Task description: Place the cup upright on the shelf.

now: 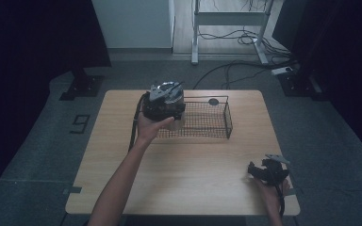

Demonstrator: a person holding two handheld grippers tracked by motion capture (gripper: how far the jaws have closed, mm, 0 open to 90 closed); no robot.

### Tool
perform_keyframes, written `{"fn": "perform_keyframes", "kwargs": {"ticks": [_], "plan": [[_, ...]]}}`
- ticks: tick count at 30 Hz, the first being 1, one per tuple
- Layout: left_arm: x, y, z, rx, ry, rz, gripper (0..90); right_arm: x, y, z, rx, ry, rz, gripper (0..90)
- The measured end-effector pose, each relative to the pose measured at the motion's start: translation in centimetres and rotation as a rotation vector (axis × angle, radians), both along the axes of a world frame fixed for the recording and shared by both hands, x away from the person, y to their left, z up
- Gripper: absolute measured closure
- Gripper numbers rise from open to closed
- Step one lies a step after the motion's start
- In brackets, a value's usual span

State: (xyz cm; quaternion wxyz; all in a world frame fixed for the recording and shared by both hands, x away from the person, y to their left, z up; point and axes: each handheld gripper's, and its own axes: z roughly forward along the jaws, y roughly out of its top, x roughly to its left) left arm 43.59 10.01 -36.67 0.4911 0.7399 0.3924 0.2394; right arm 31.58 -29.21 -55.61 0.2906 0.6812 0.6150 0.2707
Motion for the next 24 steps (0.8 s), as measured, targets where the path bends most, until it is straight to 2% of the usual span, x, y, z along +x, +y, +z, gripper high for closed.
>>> {"fn": "perform_keyframes", "kwargs": {"ticks": [10, 16, 24], "plan": [[1.6, -1.1, 0.0, 0.010, 0.003, 0.010, 3.8, -0.1, 0.0, 0.0, 0.002, -0.002, -0.006, 7.2], [2.6, -1.7, 0.0, -0.007, 0.024, 0.013, 3.8, -0.1, 0.0, 0.0, 0.002, -0.002, -0.006, 7.2], [4.2, -2.6, -0.4, -0.002, 0.025, 0.047, 3.9, -0.1, 0.0, 0.0, 0.001, 0.000, -0.005, 7.2]]}}
